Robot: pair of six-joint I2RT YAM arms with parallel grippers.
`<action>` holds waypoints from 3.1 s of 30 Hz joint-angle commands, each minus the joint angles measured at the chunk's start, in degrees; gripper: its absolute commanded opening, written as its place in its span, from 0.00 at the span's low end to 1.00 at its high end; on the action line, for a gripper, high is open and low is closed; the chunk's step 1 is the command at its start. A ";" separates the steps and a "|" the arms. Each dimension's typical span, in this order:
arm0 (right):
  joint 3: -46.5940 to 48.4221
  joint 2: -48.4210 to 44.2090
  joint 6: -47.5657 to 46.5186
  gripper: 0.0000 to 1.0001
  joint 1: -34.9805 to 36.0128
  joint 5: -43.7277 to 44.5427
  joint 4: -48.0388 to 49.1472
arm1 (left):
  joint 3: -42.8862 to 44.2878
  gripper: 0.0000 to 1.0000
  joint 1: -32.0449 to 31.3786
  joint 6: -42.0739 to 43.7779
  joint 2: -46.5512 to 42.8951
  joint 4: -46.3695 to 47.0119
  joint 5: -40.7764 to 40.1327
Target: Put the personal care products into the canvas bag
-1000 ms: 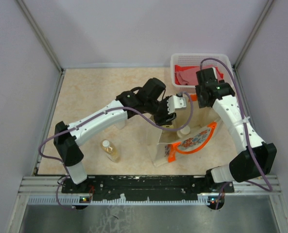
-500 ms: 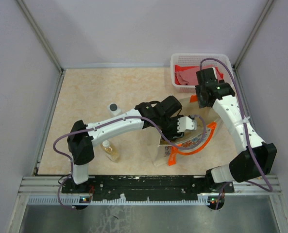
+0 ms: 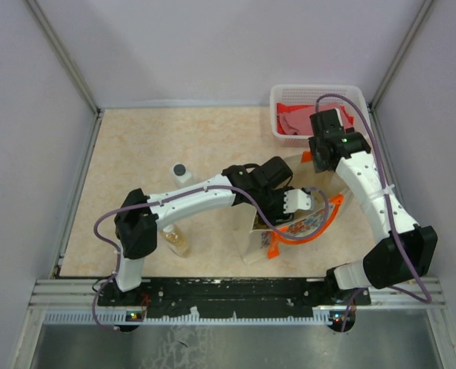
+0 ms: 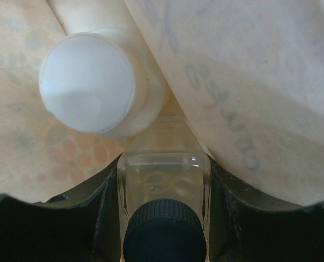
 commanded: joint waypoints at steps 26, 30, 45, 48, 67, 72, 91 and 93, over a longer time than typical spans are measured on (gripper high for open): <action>-0.62 -1.42 -1.24 0.76 -0.70 -1.72 3.41 | 3.39 1.00 20.25 -20.91 -25.02 13.10 -11.12; -0.68 -1.61 -1.05 0.76 -0.68 -1.99 3.00 | 8.79 1.00 26.49 -25.39 -21.49 1.65 -24.55; -1.97 -3.54 -0.43 0.78 -0.68 -1.76 2.08 | -5.61 1.00 39.70 -50.52 -22.67 -15.56 -27.93; -2.34 -3.55 -0.43 0.78 -0.68 -2.06 2.34 | -9.38 1.00 39.71 -55.42 -24.69 -15.67 -27.84; -2.45 -3.12 -2.09 0.80 -1.63 -2.86 3.91 | -23.99 1.00 39.72 -77.80 -25.46 -3.33 -20.80; -1.79 -2.71 -2.10 0.80 -1.84 -3.30 4.11 | -24.44 0.98 39.71 -78.02 -24.23 -1.23 -23.50; 0.15 -0.85 -3.24 0.80 -2.70 -3.48 4.83 | -25.29 0.00 40.74 -72.90 -23.83 2.63 -18.46; 0.08 -0.66 -3.24 0.80 -2.80 -3.61 4.84 | -24.67 0.00 40.75 -69.15 -25.75 6.70 -16.43</action>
